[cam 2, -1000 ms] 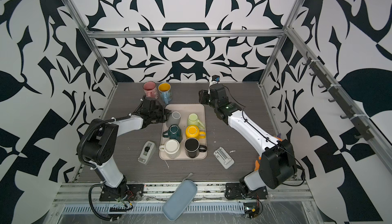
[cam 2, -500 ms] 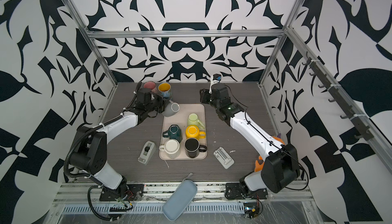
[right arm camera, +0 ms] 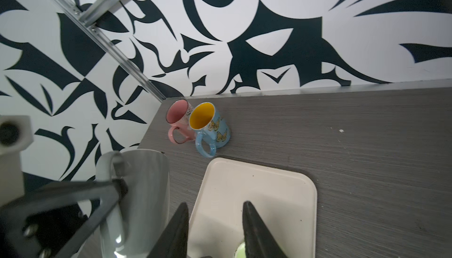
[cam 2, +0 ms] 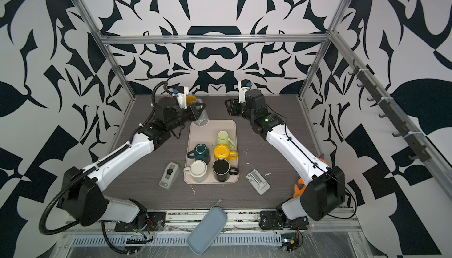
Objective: Turn the mug right side up
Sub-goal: Pick up the mug from the tray, then place the mug at the top-center of the table.
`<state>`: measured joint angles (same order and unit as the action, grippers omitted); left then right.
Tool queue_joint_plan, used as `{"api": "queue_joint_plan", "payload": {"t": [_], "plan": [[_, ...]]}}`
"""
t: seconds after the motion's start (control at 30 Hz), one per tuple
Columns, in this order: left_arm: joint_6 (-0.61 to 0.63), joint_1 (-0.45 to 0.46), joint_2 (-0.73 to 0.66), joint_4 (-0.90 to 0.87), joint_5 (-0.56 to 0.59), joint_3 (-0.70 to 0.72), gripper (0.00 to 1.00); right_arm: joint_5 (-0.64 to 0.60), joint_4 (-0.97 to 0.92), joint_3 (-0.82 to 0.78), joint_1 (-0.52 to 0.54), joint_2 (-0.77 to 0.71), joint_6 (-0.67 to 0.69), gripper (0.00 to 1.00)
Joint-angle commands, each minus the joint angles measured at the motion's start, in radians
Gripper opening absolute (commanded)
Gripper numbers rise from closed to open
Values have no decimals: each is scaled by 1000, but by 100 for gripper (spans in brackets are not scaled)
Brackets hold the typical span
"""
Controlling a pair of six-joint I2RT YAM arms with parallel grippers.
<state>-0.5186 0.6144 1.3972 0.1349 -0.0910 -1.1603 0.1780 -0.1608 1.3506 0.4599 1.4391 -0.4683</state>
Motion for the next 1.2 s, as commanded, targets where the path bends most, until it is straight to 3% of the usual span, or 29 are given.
{"api": "queue_joint_plan", "payload": {"t": [0.0,0.17,0.33,0.73,0.97,1.17], "plan": [[372,65,-60,21,161,-26,0,85,-10,73,-6,2,28,40],[576,136,-105,149,317,60,0,156,-28,115,-9,-1,49,42],[884,230,-109,330,475,148,0,259,-58,168,-17,3,75,47],[1403,322,-21,622,648,232,0,466,-275,357,-30,75,207,59],[1547,334,-6,701,611,279,0,485,-415,419,-30,105,284,61],[1570,334,-21,676,592,292,0,502,-483,426,-19,125,324,61]]}}
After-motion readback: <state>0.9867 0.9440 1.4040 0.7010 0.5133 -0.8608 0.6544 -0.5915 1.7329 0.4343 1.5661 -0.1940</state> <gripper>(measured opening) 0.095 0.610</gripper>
